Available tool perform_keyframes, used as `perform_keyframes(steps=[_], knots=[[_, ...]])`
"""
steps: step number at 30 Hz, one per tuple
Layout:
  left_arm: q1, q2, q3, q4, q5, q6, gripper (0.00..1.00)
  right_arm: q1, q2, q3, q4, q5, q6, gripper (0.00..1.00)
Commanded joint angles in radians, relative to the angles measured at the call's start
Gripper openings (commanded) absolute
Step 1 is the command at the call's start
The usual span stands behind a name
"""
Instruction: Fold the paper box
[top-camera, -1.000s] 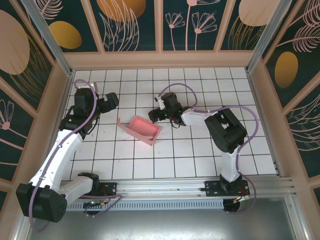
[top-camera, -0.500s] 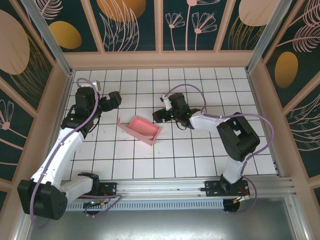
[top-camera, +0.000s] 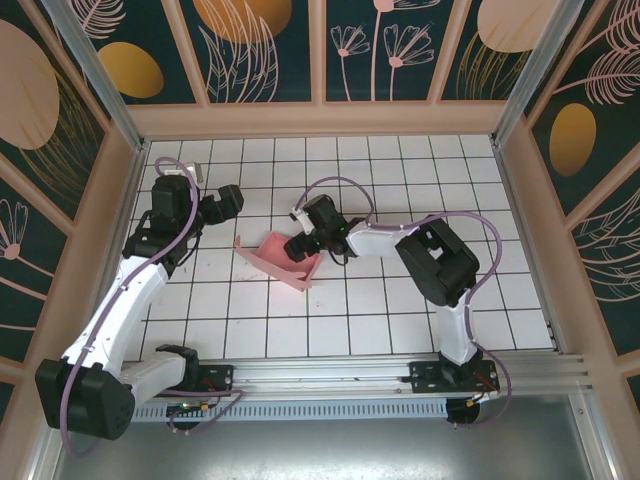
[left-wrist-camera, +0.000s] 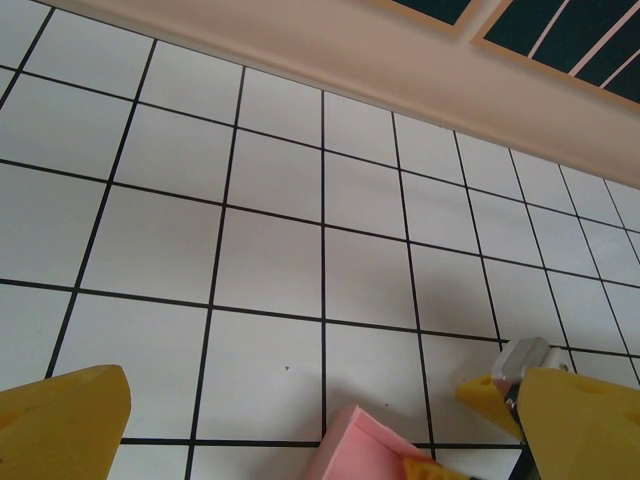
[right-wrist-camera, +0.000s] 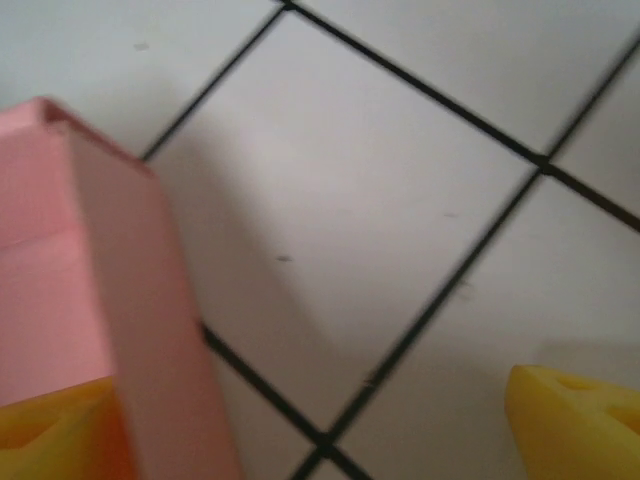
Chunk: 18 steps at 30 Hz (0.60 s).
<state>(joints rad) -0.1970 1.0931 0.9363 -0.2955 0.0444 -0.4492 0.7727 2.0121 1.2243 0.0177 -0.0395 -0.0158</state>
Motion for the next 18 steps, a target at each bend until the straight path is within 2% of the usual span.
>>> perform_keyframes(steps=[1,12,18], knots=[[0.002,-0.003,-0.011,0.011,0.006,0.018,0.98,-0.045,-0.046,-0.006,-0.019,0.125,0.093,0.89],[0.002,0.038,-0.010,0.025,0.006,0.020,0.98,-0.220,-0.248,-0.270,0.010,0.172,0.398,0.84],[0.003,0.066,-0.015,0.045,0.027,0.017,0.98,-0.261,-0.435,-0.449,0.110,0.126,0.361,0.84]])
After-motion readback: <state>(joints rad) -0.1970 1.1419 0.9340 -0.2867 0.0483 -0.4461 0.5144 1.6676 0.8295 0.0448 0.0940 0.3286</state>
